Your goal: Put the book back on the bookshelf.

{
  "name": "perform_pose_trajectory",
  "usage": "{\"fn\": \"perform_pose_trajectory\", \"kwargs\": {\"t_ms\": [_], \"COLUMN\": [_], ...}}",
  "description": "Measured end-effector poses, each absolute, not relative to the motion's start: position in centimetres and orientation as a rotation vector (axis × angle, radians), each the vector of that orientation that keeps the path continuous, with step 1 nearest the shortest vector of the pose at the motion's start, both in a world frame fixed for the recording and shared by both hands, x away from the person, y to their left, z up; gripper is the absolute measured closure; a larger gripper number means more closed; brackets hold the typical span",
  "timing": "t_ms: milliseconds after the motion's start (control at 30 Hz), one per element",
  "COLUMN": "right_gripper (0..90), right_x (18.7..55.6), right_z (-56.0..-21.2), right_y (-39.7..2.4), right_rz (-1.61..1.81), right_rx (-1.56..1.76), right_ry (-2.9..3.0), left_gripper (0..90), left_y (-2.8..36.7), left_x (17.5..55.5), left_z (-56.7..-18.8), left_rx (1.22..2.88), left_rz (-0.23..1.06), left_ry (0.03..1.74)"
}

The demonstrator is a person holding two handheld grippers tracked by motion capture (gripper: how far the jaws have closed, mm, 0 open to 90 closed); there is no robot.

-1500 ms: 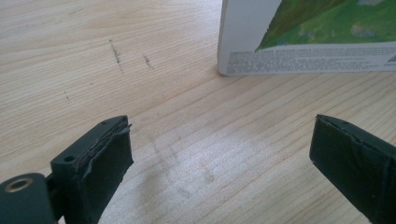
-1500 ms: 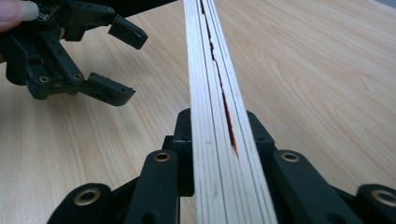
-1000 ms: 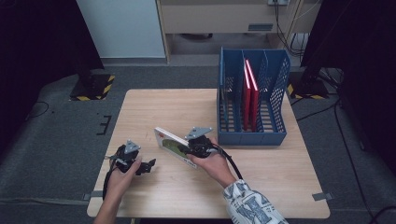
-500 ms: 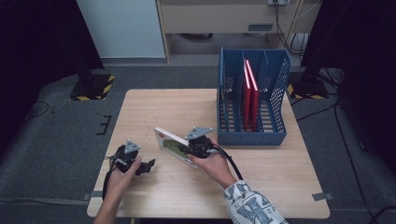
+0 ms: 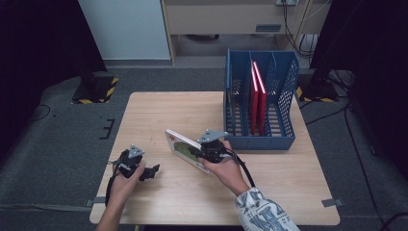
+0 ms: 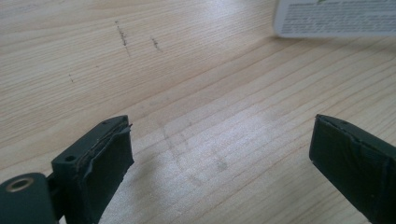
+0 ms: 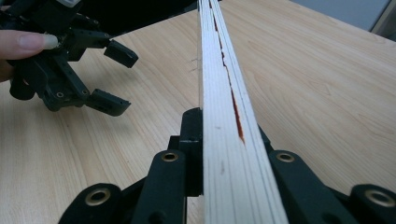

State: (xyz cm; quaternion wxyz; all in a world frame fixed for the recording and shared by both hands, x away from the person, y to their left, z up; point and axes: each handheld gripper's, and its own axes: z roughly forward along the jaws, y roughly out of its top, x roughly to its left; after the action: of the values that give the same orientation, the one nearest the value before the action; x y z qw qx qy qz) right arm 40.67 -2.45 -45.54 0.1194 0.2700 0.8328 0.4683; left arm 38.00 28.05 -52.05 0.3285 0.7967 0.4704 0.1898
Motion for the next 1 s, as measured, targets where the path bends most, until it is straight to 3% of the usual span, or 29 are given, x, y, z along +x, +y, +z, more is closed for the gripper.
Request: {"fn": "perform_pose_trajectory", "kwargs": {"t_ms": [1000], "right_gripper": [75.6], "right_x": [38.8], "right_z": [-43.7], "right_y": [-8.6], "right_rz": [1.431], "right_rx": [0.886], "right_ry": [2.328], "left_gripper": [4.8], "left_y": [28.0], "left_x": [38.2], "left_z": [-52.7], "left_rx": [2.131], "left_rz": [0.484], "left_ry": [1.248]}}
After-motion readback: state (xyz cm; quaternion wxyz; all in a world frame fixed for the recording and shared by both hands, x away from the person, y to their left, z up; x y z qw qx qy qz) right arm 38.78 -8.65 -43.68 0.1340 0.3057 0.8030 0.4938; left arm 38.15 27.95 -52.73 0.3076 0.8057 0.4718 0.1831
